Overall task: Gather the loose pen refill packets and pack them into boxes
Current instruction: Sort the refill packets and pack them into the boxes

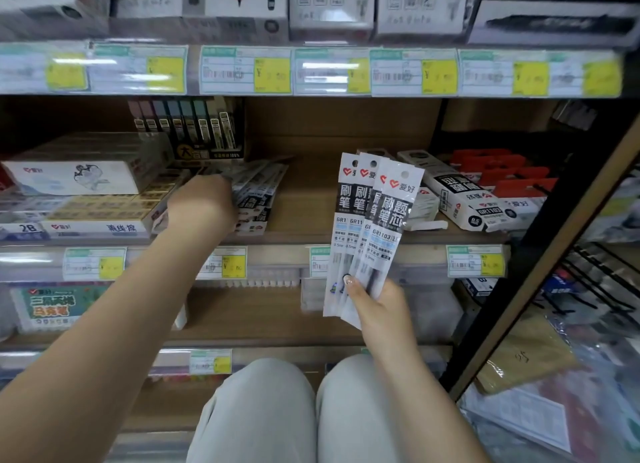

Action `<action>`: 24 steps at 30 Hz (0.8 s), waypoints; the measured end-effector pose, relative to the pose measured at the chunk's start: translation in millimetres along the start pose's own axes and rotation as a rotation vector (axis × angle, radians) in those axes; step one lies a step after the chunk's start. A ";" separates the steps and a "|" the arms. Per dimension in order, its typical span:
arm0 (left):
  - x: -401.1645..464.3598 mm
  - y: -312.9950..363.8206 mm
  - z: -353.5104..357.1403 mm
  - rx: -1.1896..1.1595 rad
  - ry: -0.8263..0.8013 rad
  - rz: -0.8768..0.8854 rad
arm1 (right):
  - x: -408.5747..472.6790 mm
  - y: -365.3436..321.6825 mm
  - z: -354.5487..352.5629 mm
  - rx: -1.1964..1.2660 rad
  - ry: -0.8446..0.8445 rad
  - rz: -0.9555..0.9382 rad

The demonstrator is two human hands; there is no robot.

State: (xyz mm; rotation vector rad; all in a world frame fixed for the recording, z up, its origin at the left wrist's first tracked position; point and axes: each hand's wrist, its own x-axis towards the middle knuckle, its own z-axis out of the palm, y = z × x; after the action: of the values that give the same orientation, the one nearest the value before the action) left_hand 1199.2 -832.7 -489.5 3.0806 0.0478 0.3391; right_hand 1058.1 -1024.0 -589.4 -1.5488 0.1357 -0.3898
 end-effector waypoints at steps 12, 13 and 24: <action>-43.9 -5.9 -44.1 -0.374 0.473 0.213 | -9.3 -15.8 -10.7 -0.122 0.051 -0.050; -54.6 -5.7 -53.0 -0.457 0.472 0.235 | -11.2 -20.4 -13.0 -0.122 0.041 -0.065; -115.9 -22.2 -92.8 -0.753 0.071 0.295 | -28.3 -59.7 -34.7 -0.298 -0.028 -0.252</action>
State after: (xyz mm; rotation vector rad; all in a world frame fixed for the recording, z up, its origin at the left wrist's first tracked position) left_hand 1065.3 -811.0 -425.1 2.3214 -0.4309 0.3692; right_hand 1010.9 -1046.1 -536.0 -1.8727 -0.0259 -0.5655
